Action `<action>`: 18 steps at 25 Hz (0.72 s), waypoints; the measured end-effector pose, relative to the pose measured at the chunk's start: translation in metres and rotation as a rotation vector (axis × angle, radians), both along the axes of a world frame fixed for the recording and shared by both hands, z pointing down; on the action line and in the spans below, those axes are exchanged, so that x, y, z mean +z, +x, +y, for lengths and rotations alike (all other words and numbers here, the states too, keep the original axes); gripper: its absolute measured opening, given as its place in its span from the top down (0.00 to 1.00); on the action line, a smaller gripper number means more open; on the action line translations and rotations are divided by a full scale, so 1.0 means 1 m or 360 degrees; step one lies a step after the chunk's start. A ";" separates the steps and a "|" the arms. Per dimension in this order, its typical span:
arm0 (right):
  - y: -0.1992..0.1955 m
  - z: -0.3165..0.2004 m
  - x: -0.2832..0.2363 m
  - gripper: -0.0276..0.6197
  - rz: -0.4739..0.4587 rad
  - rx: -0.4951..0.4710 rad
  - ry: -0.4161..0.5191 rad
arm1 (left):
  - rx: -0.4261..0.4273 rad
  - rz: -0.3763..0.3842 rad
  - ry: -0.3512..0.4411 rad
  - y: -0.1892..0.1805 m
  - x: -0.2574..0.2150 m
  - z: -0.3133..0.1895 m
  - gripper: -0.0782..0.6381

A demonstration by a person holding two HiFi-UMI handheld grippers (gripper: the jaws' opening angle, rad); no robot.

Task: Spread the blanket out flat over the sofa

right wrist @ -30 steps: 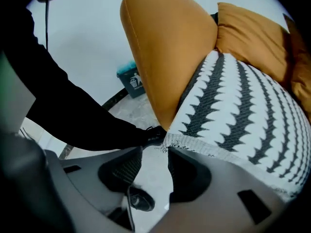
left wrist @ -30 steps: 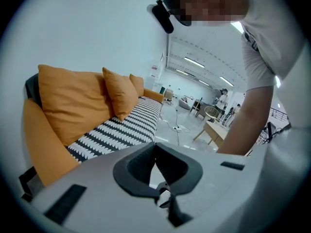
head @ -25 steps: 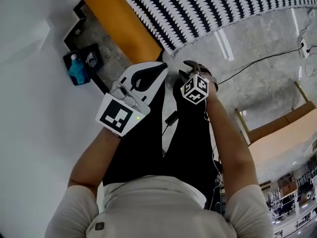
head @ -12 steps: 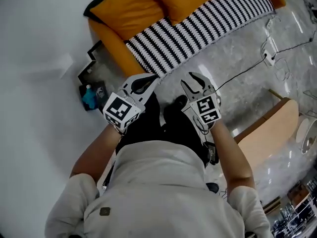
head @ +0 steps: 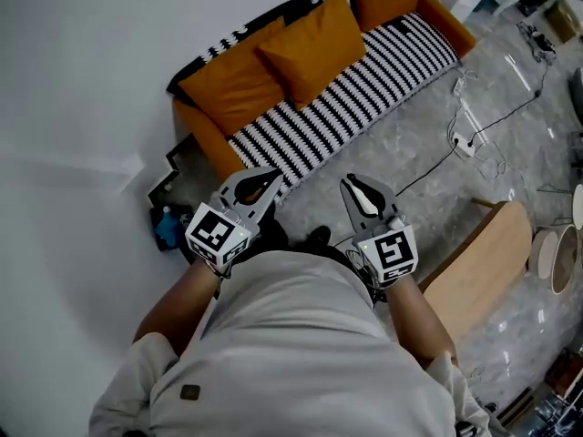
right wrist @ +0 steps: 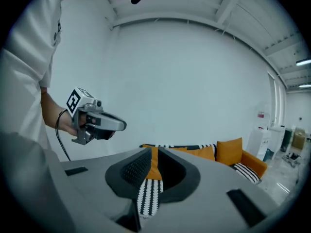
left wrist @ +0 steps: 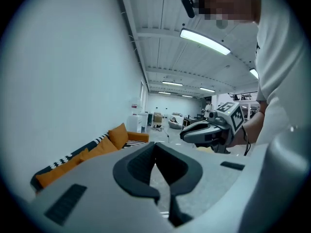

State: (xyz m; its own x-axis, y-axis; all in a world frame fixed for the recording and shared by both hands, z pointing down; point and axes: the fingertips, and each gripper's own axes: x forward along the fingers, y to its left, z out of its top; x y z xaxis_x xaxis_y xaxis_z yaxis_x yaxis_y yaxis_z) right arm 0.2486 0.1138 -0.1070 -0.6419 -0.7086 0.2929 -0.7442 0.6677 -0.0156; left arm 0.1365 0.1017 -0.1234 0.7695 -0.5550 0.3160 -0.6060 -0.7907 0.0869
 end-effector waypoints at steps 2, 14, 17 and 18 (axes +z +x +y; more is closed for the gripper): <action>0.006 0.008 -0.022 0.88 -0.0015 0.0011 0.0031 | -0.0021 0.0039 0.0020 0.002 -0.020 0.009 0.88; -0.001 0.074 -0.090 0.91 0.0021 0.0123 0.0105 | 0.0035 0.0143 0.0211 -0.025 -0.101 0.061 0.88; -0.016 0.085 -0.103 0.91 0.0006 0.0179 0.0197 | 0.0035 0.0154 0.0233 -0.050 -0.106 0.071 0.88; -0.022 0.087 -0.109 0.91 -0.0016 0.0195 0.0254 | 0.0033 0.0153 0.0232 -0.059 -0.106 0.075 0.88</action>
State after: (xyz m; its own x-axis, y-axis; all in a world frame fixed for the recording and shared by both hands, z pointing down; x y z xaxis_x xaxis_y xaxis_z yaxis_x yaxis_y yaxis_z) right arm 0.2264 0.2010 -0.2162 -0.5503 -0.8186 0.1644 -0.8204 0.5667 0.0756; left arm 0.0778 0.1765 -0.2294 0.8039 -0.5736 0.1577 -0.5841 -0.8112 0.0270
